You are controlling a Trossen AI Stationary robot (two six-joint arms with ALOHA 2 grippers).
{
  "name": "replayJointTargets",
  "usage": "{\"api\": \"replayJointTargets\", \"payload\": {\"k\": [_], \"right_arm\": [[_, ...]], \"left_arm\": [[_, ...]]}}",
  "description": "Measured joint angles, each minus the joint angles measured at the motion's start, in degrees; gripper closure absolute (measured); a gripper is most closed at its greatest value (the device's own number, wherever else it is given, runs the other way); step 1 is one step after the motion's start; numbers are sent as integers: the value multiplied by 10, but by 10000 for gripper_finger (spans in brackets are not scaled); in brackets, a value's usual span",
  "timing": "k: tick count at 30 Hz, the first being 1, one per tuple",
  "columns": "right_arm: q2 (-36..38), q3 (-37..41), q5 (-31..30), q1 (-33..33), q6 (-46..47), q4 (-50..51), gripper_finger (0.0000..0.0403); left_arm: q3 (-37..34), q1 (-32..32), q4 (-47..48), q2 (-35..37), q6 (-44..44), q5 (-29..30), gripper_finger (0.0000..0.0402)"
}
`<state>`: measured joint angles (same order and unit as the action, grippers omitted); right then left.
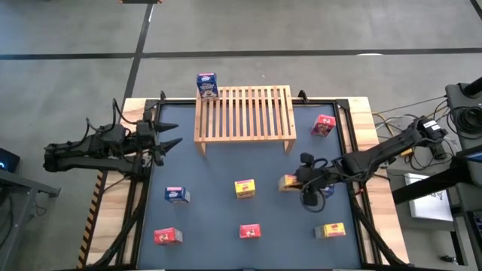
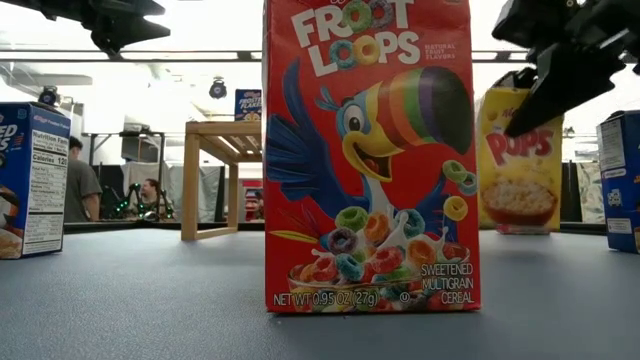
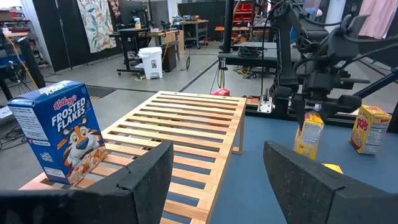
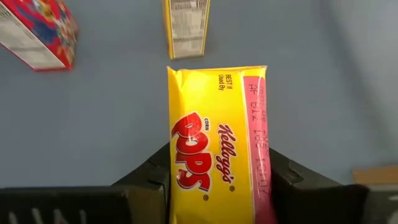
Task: Stack cereal on shelf
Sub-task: Put the top right yellow cereal box on the shelf
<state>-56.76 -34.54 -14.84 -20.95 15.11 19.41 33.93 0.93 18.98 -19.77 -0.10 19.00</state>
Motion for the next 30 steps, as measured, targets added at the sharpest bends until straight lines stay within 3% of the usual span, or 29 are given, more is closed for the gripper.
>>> {"api": "replayJointTargets", "payload": {"k": [4,10,17,30], "right_arm": [[25,-12,-1,4,-18,-7,266],[38,-89,-6,34,-112,-8,268],[22,-195,-12,125,-211,14,269],[12,-226,175,357,-286,-33,273]], "left_arm": [[0,0,-1,0,-2,0,168],[0,0,-3,0,-4,0,168],[0,0,-4,0,-8,0,168],[-3,0,4,1,5,0,168]]}}
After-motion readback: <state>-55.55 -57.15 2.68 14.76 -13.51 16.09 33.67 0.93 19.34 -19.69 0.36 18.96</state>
